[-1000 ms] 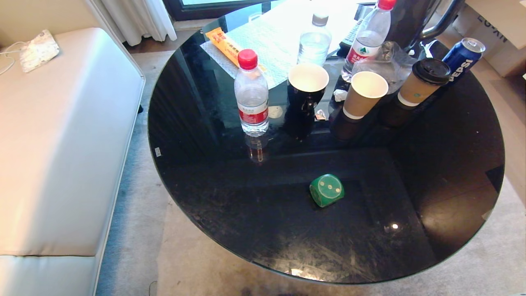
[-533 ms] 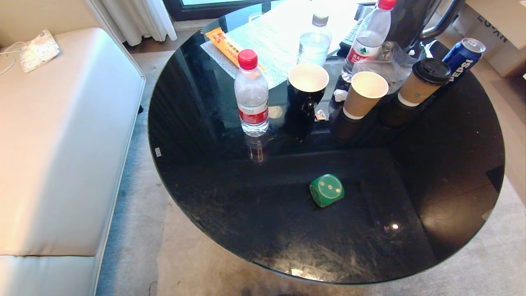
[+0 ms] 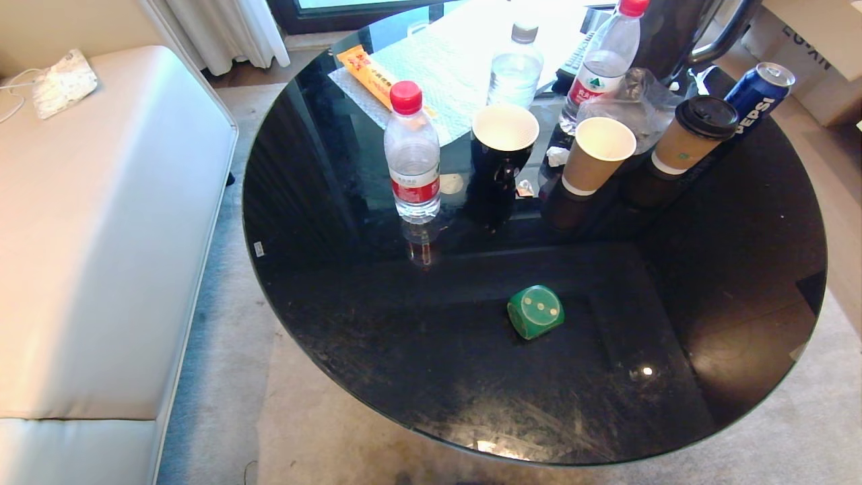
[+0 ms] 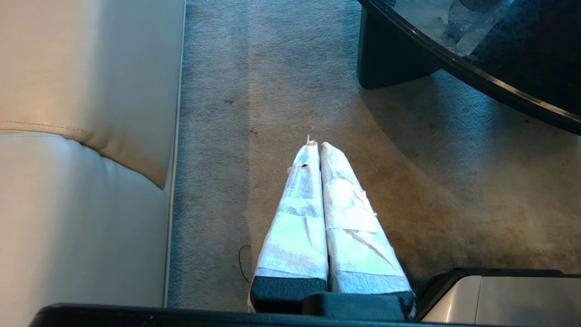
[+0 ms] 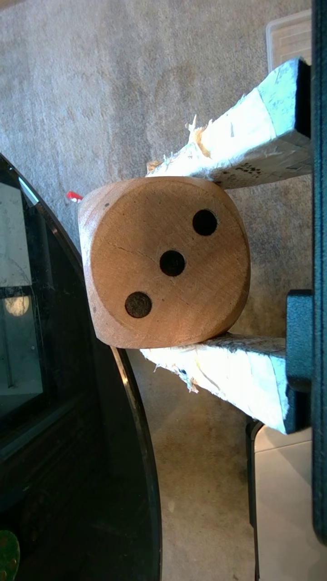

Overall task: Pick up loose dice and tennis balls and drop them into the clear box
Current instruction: Put the toys in the box

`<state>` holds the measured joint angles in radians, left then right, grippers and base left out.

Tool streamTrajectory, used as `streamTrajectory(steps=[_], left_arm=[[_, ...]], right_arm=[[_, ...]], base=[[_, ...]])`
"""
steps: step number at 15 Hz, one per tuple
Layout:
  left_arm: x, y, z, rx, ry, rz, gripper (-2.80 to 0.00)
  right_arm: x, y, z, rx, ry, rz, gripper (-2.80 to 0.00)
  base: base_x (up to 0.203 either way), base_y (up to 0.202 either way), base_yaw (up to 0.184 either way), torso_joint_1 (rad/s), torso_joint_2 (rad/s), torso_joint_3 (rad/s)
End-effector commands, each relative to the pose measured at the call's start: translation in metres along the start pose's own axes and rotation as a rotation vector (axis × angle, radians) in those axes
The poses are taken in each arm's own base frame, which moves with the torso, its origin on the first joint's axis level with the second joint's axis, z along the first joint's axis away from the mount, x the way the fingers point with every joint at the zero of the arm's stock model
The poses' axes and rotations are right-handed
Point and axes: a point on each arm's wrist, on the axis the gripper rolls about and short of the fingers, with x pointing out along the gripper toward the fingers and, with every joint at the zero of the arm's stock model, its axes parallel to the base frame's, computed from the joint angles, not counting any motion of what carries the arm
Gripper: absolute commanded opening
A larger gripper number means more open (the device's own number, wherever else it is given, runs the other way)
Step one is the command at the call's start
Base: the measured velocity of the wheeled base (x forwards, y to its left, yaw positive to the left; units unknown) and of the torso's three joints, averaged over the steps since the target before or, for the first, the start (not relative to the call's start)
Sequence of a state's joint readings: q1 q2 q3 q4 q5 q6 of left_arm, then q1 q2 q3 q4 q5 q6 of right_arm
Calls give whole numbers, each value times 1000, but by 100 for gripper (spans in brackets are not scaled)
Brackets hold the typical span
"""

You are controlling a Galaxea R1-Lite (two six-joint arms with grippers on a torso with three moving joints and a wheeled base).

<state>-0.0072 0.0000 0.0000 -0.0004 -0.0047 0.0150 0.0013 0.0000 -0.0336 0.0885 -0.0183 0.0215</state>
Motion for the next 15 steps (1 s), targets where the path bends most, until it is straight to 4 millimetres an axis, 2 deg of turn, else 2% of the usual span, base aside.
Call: streamTrajectory(steps=[1, 15], left_arm=[[0, 0, 0, 0, 0, 0, -280], [0, 0, 0, 0, -1, 0, -280]], right_arm=[[0, 0, 0, 0, -1, 0, -280], [0, 0, 0, 0, 0, 0, -280]], base=[[0, 0, 0, 0, 0, 0], [0, 0, 0, 0, 0, 0]])
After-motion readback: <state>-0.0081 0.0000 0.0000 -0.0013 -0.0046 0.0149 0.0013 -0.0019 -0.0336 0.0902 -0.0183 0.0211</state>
